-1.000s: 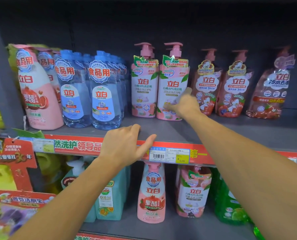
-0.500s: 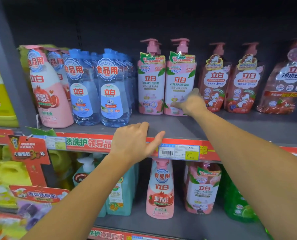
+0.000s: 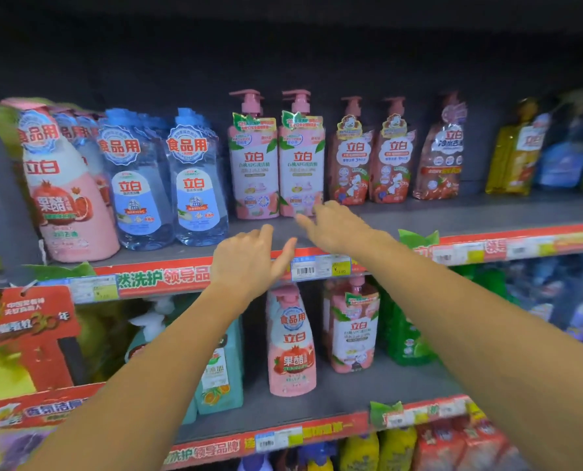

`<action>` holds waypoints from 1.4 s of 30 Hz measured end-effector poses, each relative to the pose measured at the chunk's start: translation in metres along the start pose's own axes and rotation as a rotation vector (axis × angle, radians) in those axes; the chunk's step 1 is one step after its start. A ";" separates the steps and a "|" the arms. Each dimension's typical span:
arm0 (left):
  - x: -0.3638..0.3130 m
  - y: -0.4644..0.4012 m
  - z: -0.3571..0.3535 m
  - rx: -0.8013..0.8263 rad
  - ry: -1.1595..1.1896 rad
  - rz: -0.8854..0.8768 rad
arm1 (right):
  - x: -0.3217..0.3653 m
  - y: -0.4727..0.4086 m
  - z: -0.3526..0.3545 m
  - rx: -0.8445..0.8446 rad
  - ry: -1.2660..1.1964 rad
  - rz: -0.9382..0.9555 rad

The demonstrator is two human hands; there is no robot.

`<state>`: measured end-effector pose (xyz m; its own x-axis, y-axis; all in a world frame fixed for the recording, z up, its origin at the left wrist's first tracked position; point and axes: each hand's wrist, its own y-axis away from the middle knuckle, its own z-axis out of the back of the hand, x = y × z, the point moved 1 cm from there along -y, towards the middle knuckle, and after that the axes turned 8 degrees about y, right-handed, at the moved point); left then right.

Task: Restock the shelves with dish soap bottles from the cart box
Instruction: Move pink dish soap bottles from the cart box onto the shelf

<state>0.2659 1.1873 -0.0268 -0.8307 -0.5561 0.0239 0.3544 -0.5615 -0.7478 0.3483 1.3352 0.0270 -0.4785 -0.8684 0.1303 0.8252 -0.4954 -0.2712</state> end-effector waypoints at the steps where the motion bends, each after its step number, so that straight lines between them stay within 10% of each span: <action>1: 0.000 0.000 0.002 0.029 0.015 -0.023 | 0.000 0.011 -0.002 0.022 0.010 -0.005; 10: -0.015 0.050 0.000 -0.008 0.116 -0.312 | 0.001 0.115 -0.032 -0.125 0.217 -0.033; 23: -0.132 0.186 -0.024 0.619 0.347 -0.304 | -0.081 0.287 -0.119 0.389 0.156 -0.277; 42: -0.656 0.271 0.004 0.866 0.550 -0.900 | -0.419 0.645 -0.076 0.342 -0.045 -1.075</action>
<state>0.9084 1.3973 -0.2428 -0.9047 0.4024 -0.1398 -0.4115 -0.9104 0.0426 1.0578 1.3813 -0.2749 -0.9845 0.0157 0.1746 0.0338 -0.9604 0.2767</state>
